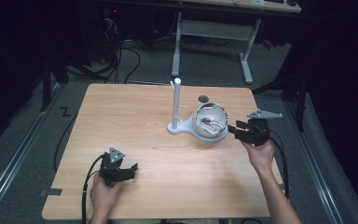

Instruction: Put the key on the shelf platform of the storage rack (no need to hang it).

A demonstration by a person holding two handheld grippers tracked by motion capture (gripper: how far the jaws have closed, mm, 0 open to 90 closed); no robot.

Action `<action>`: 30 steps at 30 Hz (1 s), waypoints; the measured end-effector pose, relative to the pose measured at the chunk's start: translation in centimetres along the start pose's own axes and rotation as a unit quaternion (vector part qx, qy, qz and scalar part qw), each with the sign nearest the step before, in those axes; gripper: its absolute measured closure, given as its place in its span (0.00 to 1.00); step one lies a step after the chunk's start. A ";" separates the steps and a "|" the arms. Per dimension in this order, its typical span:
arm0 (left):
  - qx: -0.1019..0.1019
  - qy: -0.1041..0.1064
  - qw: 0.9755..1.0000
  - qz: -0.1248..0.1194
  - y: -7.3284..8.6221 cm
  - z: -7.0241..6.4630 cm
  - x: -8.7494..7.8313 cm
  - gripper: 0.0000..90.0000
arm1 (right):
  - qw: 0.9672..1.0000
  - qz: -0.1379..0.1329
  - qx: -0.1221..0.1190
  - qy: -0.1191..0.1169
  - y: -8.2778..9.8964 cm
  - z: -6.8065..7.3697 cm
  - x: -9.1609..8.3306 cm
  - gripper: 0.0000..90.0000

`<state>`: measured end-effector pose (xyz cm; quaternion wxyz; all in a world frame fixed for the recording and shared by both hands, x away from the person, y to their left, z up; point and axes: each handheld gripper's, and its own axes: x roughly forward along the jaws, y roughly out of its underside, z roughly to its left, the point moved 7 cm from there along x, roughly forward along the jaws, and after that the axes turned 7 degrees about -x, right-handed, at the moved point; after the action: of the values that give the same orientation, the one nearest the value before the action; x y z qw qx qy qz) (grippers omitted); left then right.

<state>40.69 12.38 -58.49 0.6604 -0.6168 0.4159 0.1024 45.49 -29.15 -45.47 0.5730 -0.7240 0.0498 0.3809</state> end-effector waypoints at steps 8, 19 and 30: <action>0.000 0.000 1.000 0.000 0.0 0.0 0.0 0.23 | 1.000 -0.010 0.007 0.006 1.7 0.0 -1.5 0.60; 0.000 0.000 1.000 0.000 0.0 0.0 0.0 0.23 | 1.000 -0.021 0.018 -0.003 3.7 0.8 -2.9 0.60; 0.000 -0.001 1.000 0.000 0.0 0.0 0.0 0.23 | 0.999 -0.026 0.025 -0.014 5.3 1.9 -3.2 0.59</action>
<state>40.68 12.38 -58.49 0.6608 -0.6164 0.4157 0.1026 39.63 -30.50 -47.84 0.6013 -0.7050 0.0323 0.3747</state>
